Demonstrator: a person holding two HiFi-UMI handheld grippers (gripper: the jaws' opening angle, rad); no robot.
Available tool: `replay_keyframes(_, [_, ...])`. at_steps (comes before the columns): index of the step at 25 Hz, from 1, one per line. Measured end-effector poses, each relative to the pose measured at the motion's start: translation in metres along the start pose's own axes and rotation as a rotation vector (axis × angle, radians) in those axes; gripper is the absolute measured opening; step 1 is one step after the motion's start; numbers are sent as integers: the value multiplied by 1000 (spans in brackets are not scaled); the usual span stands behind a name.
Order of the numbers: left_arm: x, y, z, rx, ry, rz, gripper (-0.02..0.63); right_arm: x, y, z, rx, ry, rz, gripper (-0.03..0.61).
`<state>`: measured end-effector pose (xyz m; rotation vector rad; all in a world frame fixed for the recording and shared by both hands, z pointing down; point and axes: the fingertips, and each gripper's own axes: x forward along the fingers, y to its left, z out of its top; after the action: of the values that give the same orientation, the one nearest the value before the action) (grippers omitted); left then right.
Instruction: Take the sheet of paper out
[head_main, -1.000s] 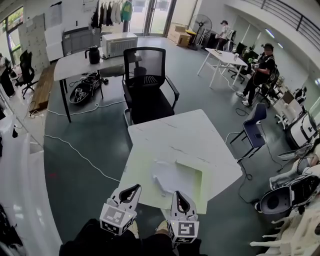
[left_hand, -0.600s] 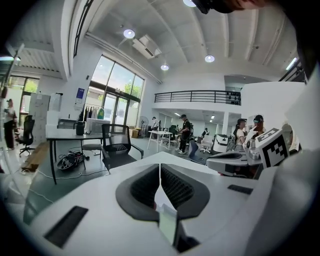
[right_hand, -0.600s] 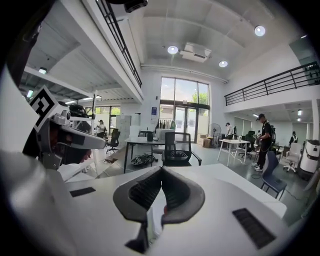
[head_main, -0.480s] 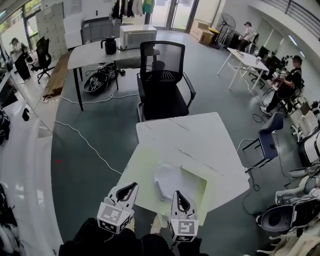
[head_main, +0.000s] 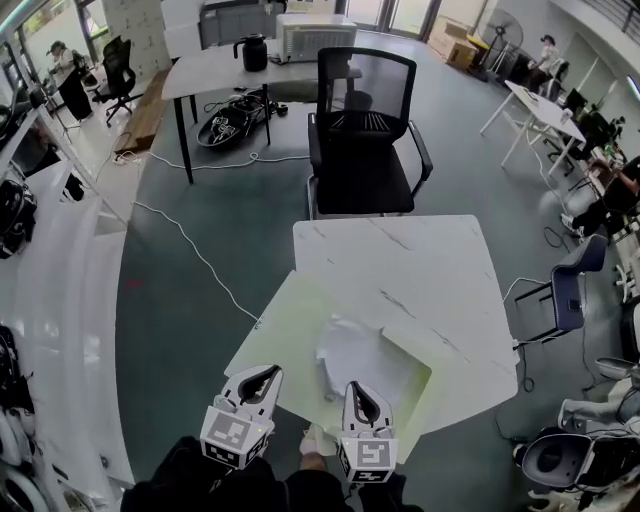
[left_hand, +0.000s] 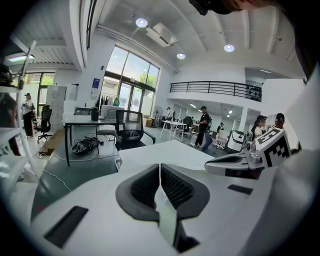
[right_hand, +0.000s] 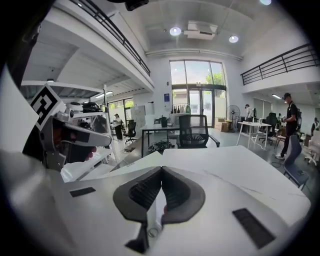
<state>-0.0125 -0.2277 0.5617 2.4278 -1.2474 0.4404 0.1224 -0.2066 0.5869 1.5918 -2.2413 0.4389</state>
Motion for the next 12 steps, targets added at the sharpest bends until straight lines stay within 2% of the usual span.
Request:
replay_keyframes(6, [22,20,-28,-45,34,54,28,40,-5,-29,-5,63,72,17])
replay_keyframes(12, [22,37,-50,-99,49,111,28,72,6,-52,-15,141,136,19])
